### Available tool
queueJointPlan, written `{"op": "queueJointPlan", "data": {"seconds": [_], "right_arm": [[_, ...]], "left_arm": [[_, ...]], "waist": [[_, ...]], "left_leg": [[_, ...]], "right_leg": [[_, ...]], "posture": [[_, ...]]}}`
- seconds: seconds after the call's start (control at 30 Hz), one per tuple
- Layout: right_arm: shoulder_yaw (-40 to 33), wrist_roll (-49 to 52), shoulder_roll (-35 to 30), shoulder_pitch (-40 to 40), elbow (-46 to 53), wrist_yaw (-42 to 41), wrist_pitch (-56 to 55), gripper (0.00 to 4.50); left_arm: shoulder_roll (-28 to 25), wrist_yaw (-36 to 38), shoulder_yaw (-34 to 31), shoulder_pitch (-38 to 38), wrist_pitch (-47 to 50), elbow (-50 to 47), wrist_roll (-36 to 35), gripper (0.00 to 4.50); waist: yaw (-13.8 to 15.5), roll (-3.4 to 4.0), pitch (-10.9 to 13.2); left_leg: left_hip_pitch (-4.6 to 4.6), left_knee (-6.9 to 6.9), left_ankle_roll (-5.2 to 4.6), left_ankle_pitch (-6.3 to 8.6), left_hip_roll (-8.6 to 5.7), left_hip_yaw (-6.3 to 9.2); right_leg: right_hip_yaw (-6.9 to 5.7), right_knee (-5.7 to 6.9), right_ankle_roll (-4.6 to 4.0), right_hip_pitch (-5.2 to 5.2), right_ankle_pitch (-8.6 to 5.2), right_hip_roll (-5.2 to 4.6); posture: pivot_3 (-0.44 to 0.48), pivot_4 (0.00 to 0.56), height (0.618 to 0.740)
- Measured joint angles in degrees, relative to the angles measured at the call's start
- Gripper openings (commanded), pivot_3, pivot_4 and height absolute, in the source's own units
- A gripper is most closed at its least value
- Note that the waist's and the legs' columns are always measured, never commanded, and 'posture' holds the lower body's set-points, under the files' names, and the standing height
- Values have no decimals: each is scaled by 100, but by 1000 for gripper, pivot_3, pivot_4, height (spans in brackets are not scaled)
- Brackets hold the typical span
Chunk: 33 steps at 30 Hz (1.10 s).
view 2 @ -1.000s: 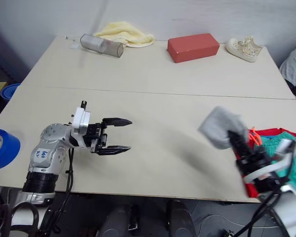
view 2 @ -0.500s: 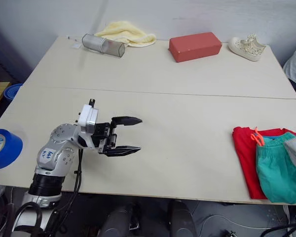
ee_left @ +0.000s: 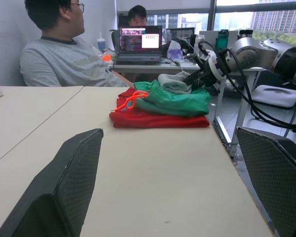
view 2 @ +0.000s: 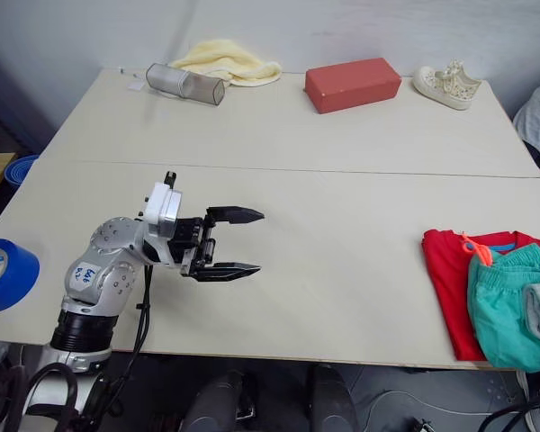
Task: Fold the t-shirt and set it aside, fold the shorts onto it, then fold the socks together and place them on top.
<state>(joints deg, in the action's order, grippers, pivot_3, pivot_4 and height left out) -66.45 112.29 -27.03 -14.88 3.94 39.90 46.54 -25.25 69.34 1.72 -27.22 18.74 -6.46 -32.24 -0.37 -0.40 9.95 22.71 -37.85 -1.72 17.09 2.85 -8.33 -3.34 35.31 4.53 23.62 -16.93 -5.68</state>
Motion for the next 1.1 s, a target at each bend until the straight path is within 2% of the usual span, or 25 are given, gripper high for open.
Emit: {"op": "queueJointPlan", "data": {"seconds": [0.17, 0.33, 0.4, 0.53, 0.7, 0.77, 0.87, 0.9, 0.97, 1.1], "right_arm": [[31, 0, -59, -174, 124, 39, 168, 2739], [-198, -3, -222, -1080, 577, -549, 987, 4413], [-397, -7, -424, -1493, 592, -1030, 1299, 4464], [-992, -8, -1068, -2852, 547, -2328, 1994, 4464], [-1559, -97, -1470, -4331, 528, -3637, 2458, 4464], [-1913, -859, -1565, -4573, 1028, -4720, 2310, 4464], [-2260, -1963, -1810, -4411, 2077, -6478, 1641, 4464], [-2108, -2440, -1944, -4067, 2451, -7007, 1194, 4464], [-1282, -3507, -2213, -3272, 3020, -7807, 196, 4464], [734, -5384, -2598, -2323, 3470, -8805, -1300, 4464]], "left_arm": [[11, 19, 41, -2, -104, 28, 22, 4500], [-57, 133, 65, -2, -286, 125, 116, 4500], [-55, 162, 90, -10, -352, 278, 141, 4500], [-81, 260, 119, -26, -530, 534, 256, 4500], [-124, 343, 126, -83, -552, 758, 307, 4500], [-163, 343, 126, -146, -599, 861, 359, 4500], [-272, 282, 100, -166, -845, 1004, 562, 4500], [-323, 255, 73, -149, -964, 1057, 625, 4500], [-524, 177, 13, -67, -1125, 1138, 770, 4500], [-861, -82, -245, 365, -1261, 1082, 965, 4500]], "waist": [[16, 0, 0], [31, 1, -1], [30, 15, -3], [37, 20, -6], [35, 18, -5], [23, 18, -5], [15, 7, -4], [20, -12, -2], [-16, -48, 3], [39, -24, 7]], "left_leg": [[0, 1, 0, 0, 0, 0], [3, 25, 1, 0, 0, 4], [7, 27, -6, 4, -5, -2], [5, 49, -9, 5, -6, -4], [14, 68, -8, 6, -3, -1], [22, 67, -8, 8, -1, -4], [23, 64, -9, 7, 5, -5], [27, 58, -7, 7, 9, -3], [27, 55, -5, 8, 11, -7], [37, 55, 17, -5, -15, -2]], "right_leg": [[1, 0, 5, 1, 2, 1], [-2, -26, 14, 0, 5, 4], [-1, -37, 24, 2, 10, 3], [-4, -70, 41, -2, 20, 12], [-9, -100, 42, 0, 20, 12], [-11, -117, 46, 3, 22, 15], [-14, -127, 59, 3, 29, 31], [-18, -128, 58, 4, 30, 38], [-20, -131, 58, 4, 35, 38], [-18, -112, 81, 14, 44, 23]], "posture": [[0, 150, 740], [0, 150, 740], [0, 150, 740], [0, 150, 740], [0, 150, 740], [0, 150, 740], [0, 150, 740], [0, 150, 740], [0, 150, 740], [0, 150, 740]]}}
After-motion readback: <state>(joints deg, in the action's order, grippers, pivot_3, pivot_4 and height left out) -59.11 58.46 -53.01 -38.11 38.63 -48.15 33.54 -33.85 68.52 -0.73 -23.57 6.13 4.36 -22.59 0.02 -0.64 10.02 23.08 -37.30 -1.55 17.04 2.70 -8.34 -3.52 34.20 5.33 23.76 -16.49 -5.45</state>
